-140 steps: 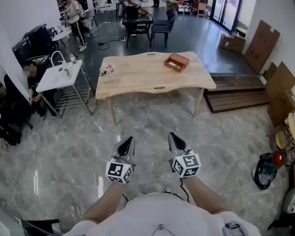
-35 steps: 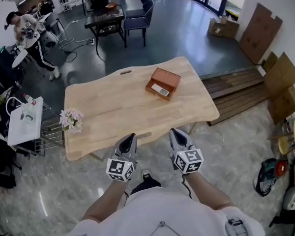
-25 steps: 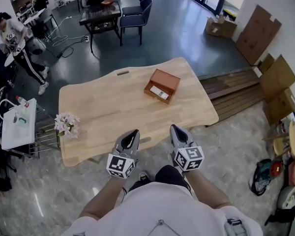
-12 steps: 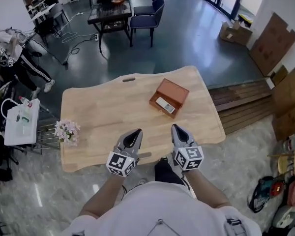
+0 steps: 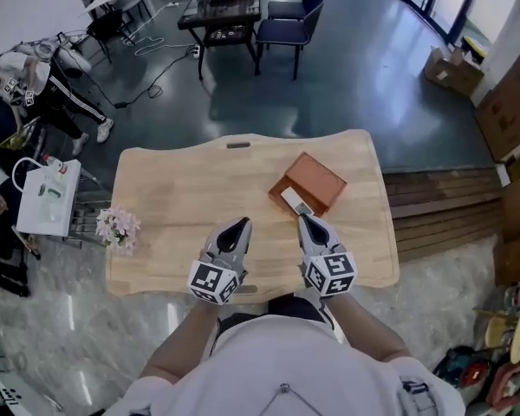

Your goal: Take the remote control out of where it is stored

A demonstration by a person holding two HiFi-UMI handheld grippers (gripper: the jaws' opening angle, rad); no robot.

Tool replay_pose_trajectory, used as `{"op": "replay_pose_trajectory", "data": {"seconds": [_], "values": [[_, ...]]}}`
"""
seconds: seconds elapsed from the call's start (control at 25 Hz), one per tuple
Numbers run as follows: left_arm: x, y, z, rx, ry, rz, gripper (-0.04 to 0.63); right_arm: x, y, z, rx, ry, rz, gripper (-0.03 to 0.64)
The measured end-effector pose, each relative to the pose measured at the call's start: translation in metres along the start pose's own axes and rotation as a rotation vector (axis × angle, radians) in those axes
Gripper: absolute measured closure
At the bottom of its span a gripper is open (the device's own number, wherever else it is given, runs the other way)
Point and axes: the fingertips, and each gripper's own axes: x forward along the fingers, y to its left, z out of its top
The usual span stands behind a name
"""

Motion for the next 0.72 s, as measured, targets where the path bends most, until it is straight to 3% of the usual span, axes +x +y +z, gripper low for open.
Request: {"op": "replay_pose_trajectory", "data": {"seconds": [0.24,0.72], "values": [[0.022,0.023,-0.006,0.002,0.021,0.05,0.594,0.036,-0.023,-0.001,-0.003,0.042,0.027,0.589],[0.047,0.069,-0.034,-0.057,0.064,0.024,0.594,0.09,-0.051,-0.027,-0.017,0.139,-0.027,0.589]]}}
